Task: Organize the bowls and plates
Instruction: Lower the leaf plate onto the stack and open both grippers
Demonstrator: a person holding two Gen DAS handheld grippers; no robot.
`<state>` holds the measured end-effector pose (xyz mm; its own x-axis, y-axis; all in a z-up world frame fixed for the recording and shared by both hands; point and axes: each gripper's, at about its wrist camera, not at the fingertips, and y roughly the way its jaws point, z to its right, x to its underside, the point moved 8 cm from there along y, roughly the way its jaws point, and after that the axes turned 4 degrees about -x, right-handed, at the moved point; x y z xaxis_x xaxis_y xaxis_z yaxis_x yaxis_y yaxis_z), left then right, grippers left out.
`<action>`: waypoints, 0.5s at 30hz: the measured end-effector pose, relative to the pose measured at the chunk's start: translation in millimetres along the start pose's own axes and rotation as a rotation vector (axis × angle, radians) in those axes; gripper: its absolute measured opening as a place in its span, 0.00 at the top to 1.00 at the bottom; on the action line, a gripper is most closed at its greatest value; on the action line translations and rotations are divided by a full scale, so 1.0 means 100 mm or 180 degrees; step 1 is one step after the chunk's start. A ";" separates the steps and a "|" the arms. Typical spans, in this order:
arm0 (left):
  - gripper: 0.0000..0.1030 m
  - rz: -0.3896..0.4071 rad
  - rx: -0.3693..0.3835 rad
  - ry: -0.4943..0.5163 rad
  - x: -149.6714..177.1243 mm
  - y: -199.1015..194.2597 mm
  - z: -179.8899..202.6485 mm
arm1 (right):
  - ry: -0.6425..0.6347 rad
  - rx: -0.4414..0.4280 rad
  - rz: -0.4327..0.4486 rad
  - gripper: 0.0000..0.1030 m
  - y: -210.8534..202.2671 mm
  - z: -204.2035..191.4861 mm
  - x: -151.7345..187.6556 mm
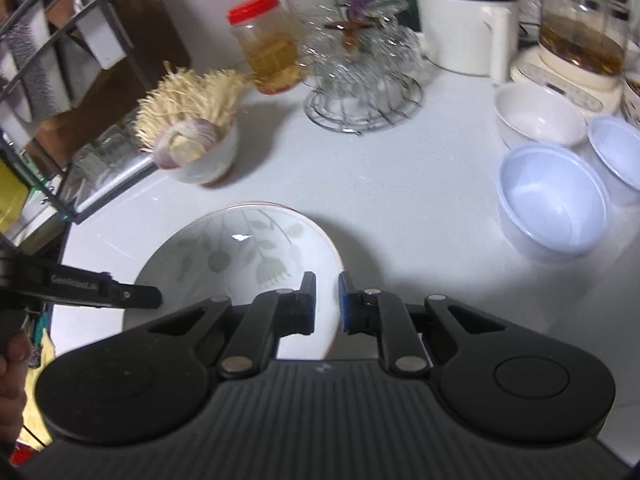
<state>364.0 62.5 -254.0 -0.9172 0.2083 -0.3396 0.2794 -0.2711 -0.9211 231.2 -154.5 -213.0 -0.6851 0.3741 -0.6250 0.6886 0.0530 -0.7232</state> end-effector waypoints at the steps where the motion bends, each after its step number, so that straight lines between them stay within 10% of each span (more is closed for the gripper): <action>1: 0.87 0.0011 -0.0004 -0.0014 -0.01 0.00 0.00 | -0.0025 -0.0010 -0.0011 0.86 0.01 -0.02 0.00; 15: 0.77 0.0064 -0.0087 -0.0233 0.10 -0.20 -0.14 | -0.0049 -0.0200 -0.0220 0.91 0.20 -0.05 0.17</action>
<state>353.4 82.6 -241.9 -0.9294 0.1335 -0.3441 0.3047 -0.2487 -0.9194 234.7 -142.5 -236.4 -0.7347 0.3533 -0.5791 0.6528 0.1364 -0.7451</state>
